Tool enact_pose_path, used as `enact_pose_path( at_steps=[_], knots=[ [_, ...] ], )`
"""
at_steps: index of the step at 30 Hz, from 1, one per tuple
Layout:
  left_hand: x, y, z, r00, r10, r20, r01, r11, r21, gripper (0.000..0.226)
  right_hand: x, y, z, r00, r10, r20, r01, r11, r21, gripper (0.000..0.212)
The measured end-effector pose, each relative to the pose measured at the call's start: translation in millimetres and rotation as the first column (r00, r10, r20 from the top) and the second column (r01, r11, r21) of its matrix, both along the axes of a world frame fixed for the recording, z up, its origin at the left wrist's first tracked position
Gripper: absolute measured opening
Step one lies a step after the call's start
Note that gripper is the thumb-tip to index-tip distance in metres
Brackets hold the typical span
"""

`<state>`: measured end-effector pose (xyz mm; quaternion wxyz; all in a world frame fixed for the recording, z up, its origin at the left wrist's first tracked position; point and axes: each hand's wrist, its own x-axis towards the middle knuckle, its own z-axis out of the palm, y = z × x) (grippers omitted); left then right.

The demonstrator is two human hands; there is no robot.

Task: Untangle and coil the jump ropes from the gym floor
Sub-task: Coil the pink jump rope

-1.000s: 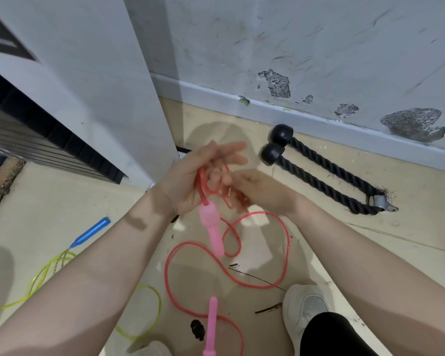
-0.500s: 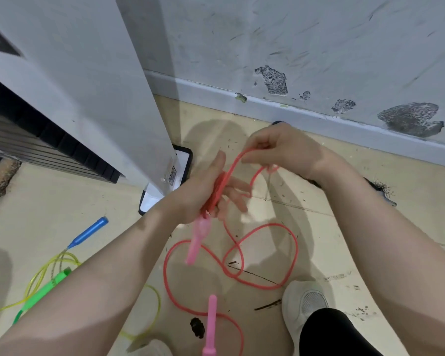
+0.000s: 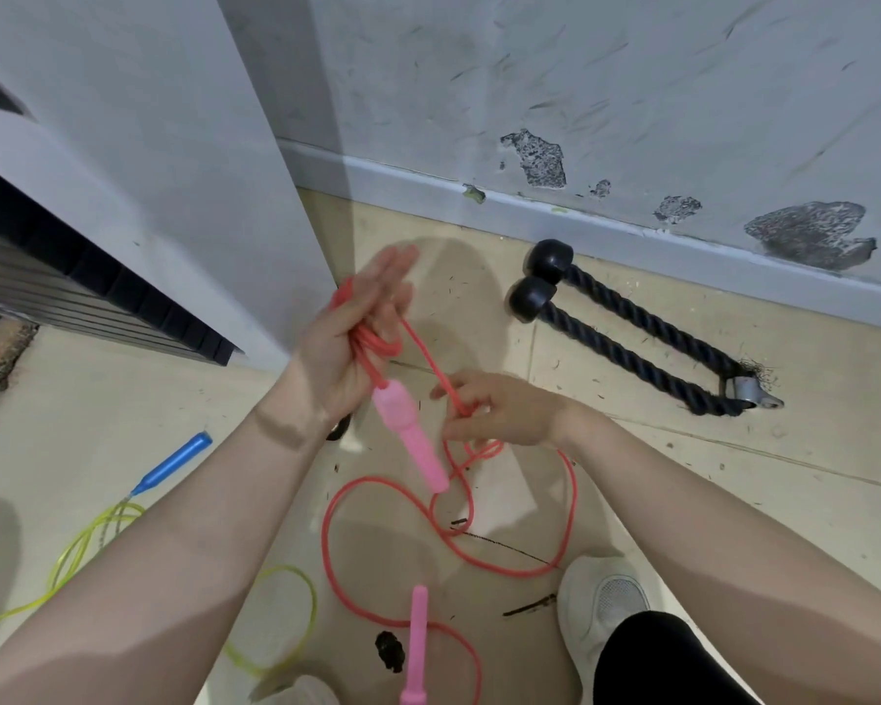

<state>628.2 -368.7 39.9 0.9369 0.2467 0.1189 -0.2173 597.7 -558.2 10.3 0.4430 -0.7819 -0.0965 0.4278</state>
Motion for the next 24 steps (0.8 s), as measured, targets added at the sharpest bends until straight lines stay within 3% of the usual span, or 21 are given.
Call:
enact_pose_path(
  at_steps=[2, 4, 6, 8, 10, 12, 13, 15, 17, 19, 21, 24],
  knots=[
    [-0.3, 1.6, -1.3, 0.977, 0.182, -0.115, -0.186, 0.982, -0.027, 0.033, -1.6, -4.6, 7.2, 0.963, -0.128, -0.237, 0.171, 0.97, 0.17, 0.018],
    [-1.6, 2.7, -3.1, 0.954, 0.24, -0.181, -0.263, 0.958, -0.115, 0.033, 0.1, -11.9, 9.6, 0.904, -0.238, -0.355, 0.334, 0.912, 0.239, 0.032],
    [0.5, 0.4, -7.3, 0.942, 0.277, -0.189, -0.301, 0.947, -0.112, 0.041, 2.0, -18.2, 8.5, 0.854, -0.298, -0.426, 0.431, 0.865, 0.258, 0.029],
    [3.6, -4.6, -10.8, 0.929, 0.321, -0.186, -0.323, 0.946, 0.02, 0.047, 2.2, -21.7, 7.0, 0.808, -0.306, -0.503, 0.432, 0.889, 0.153, 0.01],
    [4.5, -10.1, -13.9, 0.929, 0.341, -0.146, -0.315, 0.933, 0.174, 0.046, -3.7, -20.8, 4.4, 0.844, -0.226, -0.487, 0.164, 0.972, -0.168, 0.025],
    [5.1, -12.8, -15.7, 0.958, 0.28, -0.058, -0.245, 0.909, 0.336, 0.052, -10.6, -13.7, 6.8, 0.868, -0.014, -0.497, -0.206, 0.9, -0.384, 0.034],
    [5.8, -13.0, -18.8, 0.975, 0.223, 0.016, -0.207, 0.871, 0.446, 0.055, -13.7, -8.5, 9.8, 0.847, 0.086, -0.525, -0.332, 0.857, -0.395, 0.031],
    [6.1, -11.2, -26.7, 0.986, 0.067, 0.155, -0.158, 0.691, 0.705, 0.055, -16.2, 0.8, 18.7, 0.811, 0.219, -0.543, -0.44, 0.839, -0.32, 0.029],
    [2.6, -8.1, -33.0, 0.974, -0.127, 0.186, -0.112, 0.443, 0.89, 0.057, -10.8, 5.2, 36.5, 0.828, 0.306, -0.47, -0.415, 0.898, -0.148, 0.036],
    [-4.9, -4.9, -39.3, 0.962, -0.242, 0.126, -0.057, 0.274, 0.96, 0.055, 1.2, 3.2, 59.0, 0.892, 0.338, -0.299, -0.351, 0.936, 0.011, 0.037],
    [-12.8, -0.8, -46.5, 0.951, -0.306, 0.036, 0.041, 0.239, 0.97, 0.055, 13.9, -2.1, 77.6, 0.968, 0.234, -0.091, -0.225, 0.969, 0.104, 0.032],
    [-18.0, -0.4, -45.8, 0.912, -0.377, -0.16, 0.274, 0.272, 0.923, 0.041, 23.7, -6.8, 86.8, 0.992, -0.014, 0.122, -0.016, 0.97, 0.244, 0.023]
  ],
)
